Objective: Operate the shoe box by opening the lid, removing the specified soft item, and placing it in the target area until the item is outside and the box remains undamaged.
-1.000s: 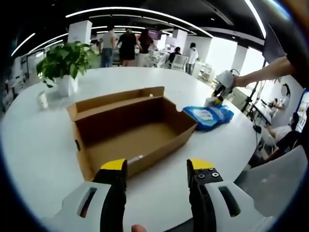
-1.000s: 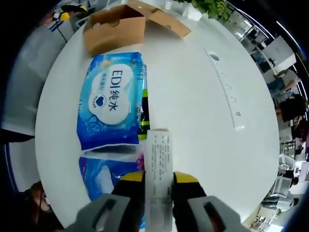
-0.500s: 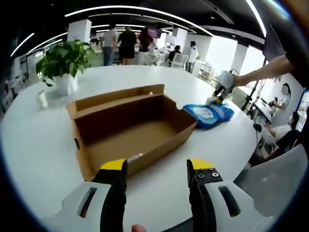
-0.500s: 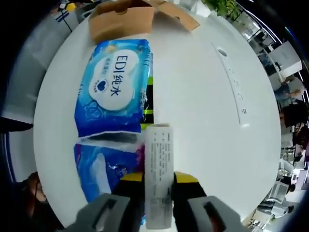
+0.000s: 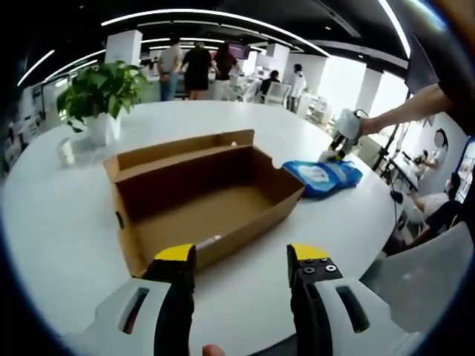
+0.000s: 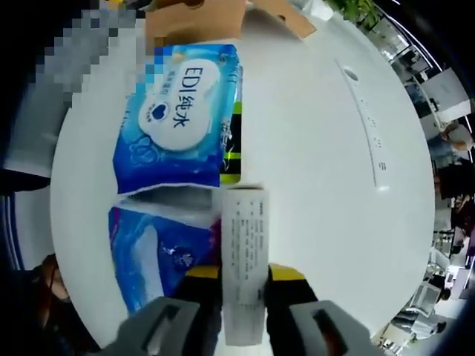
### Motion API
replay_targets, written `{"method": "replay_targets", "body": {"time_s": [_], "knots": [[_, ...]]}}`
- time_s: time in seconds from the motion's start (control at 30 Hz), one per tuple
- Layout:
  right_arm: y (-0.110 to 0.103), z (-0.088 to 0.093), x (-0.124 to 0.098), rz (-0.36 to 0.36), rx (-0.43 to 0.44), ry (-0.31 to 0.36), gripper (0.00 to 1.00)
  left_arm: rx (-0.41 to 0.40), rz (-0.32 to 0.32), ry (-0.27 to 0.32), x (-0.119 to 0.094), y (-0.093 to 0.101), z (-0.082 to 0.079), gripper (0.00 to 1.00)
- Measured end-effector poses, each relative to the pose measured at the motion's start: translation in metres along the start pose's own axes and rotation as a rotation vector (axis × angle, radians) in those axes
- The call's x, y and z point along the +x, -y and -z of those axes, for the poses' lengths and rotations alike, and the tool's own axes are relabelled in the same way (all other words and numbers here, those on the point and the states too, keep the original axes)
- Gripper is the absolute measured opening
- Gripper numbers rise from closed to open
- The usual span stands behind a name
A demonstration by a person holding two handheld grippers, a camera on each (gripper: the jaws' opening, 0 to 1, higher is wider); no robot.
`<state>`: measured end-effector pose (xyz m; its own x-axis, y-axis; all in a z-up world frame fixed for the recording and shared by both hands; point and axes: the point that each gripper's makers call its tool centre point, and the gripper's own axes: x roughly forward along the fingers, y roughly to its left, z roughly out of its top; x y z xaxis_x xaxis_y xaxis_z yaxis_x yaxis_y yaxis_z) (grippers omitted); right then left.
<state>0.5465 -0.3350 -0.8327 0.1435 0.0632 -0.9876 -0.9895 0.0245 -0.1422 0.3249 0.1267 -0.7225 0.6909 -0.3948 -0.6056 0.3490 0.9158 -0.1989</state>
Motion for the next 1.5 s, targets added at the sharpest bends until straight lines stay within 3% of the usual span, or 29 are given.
{"method": "replay_targets", "body": {"time_s": [0.43, 0.9, 1.33, 1.5], "knots": [[0.003, 0.006, -0.004, 0.029, 0.020, -0.021, 0.20, 0.003, 0.004, -0.005, 0.001, 0.000, 0.002, 0.50], [0.006, 0.019, -0.016, 0.063, 0.120, 0.004, 0.21, 0.007, 0.013, 0.000, 0.002, 0.003, -0.001, 0.50], [0.007, 0.011, -0.033, 0.094, 0.194, 0.046, 0.24, 0.009, 0.031, 0.013, 0.000, 0.008, -0.004, 0.50], [0.006, -0.001, -0.049, 0.121, 0.280, 0.101, 0.24, 0.006, 0.037, 0.026, -0.001, 0.009, -0.007, 0.50]]}}
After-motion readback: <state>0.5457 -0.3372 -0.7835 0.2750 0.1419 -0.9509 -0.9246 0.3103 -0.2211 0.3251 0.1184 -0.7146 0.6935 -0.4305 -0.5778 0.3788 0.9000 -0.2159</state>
